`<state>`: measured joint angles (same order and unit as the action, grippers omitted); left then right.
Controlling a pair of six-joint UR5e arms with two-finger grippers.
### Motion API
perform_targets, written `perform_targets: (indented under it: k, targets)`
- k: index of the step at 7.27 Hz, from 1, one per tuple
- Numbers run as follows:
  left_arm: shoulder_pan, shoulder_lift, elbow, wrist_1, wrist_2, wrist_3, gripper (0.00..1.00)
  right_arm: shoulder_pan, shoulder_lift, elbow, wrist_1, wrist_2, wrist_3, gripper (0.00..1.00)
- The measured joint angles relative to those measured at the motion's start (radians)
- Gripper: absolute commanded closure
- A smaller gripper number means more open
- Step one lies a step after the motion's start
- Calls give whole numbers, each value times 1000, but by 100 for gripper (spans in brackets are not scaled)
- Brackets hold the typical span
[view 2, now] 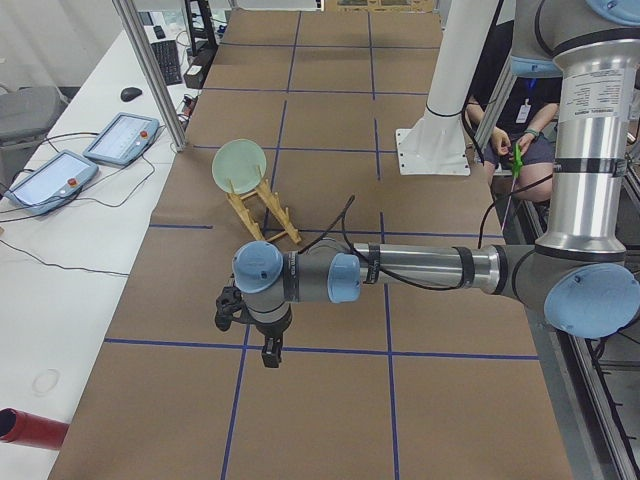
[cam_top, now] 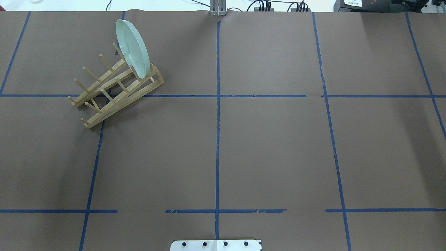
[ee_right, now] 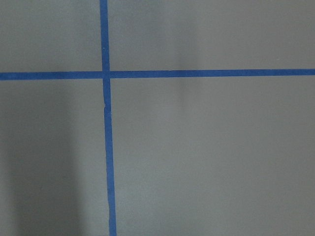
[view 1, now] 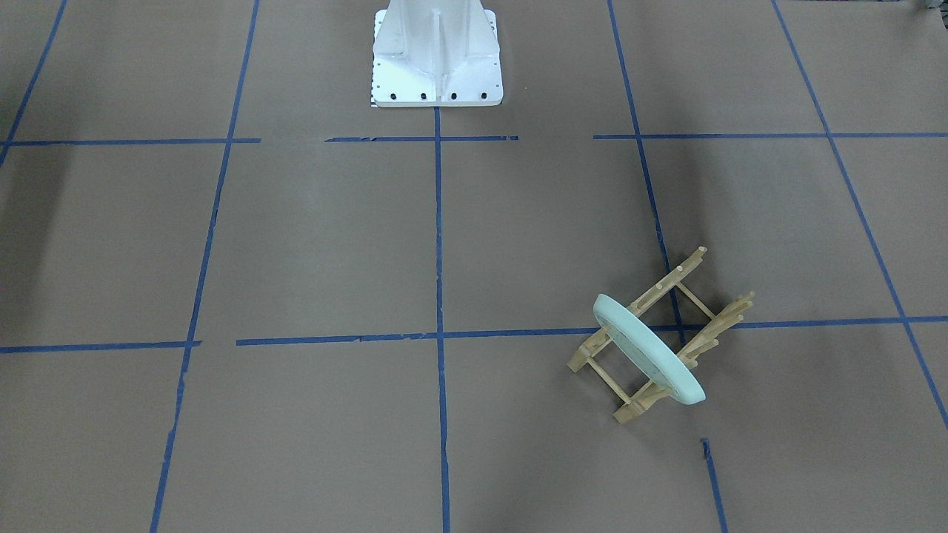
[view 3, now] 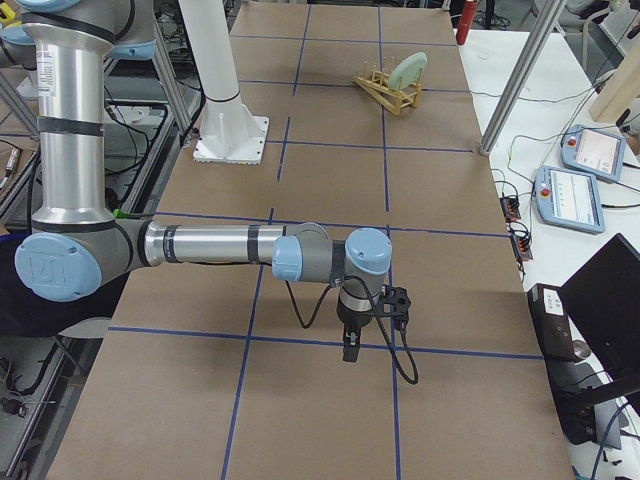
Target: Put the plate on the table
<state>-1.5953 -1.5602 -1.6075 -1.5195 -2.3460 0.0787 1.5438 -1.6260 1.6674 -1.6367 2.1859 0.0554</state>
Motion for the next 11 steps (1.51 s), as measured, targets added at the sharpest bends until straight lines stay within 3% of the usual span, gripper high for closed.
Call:
perform_targets:
  k: [4,6,7,9,11]
  targets:
    - [0,-47,-53,0,-6,4,0,0,0,0,0,0,0,0]
    - [0,-166,-107,-16,-40,-25,0,0,0,0,0,0,1,0]
    - [1,-220,-116,-52,-112,-98,0,0,0,0,0,0,1,0]
    - [23,-288,-105,-250,-239,-448,0,0,0,0,0,0,0,0]
    - [128,-311,-62,-591,-235,-983,0,1,0,0,-1,0,0,0]
